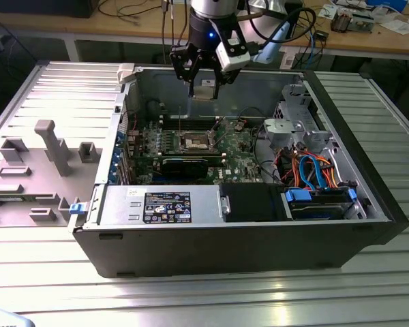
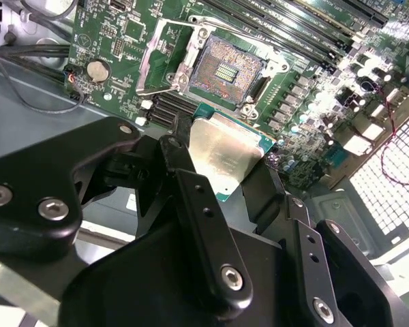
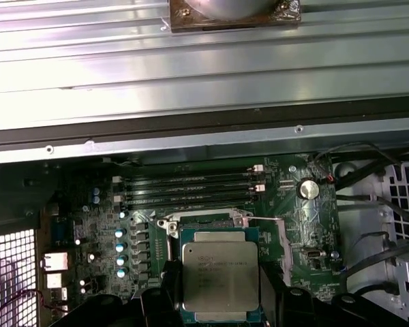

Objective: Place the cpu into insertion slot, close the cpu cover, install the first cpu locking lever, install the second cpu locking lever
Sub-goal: 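Place the cpu into insertion slot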

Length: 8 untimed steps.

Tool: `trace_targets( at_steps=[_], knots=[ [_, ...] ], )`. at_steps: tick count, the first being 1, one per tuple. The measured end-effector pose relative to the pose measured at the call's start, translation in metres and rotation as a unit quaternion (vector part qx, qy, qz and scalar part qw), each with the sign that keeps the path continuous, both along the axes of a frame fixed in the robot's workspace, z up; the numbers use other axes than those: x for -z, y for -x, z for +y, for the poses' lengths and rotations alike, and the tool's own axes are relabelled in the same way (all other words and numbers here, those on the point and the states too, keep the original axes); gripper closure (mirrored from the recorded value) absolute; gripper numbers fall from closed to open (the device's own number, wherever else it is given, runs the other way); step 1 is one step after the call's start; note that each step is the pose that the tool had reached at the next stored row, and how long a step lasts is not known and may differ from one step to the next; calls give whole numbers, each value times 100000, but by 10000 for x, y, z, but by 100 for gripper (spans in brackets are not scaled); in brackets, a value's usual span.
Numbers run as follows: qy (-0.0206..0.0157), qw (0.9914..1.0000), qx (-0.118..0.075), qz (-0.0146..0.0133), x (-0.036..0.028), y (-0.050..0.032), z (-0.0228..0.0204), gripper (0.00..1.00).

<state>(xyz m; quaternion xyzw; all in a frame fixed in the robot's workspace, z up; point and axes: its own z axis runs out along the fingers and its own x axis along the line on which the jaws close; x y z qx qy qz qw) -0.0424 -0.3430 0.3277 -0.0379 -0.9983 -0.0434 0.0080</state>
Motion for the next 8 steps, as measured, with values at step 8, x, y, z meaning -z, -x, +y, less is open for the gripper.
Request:
trace_targets(
  at_steps=[8],
  knots=[
    [-2, 99998, 565, -1, 1, 0, 0, 45]
  ],
)
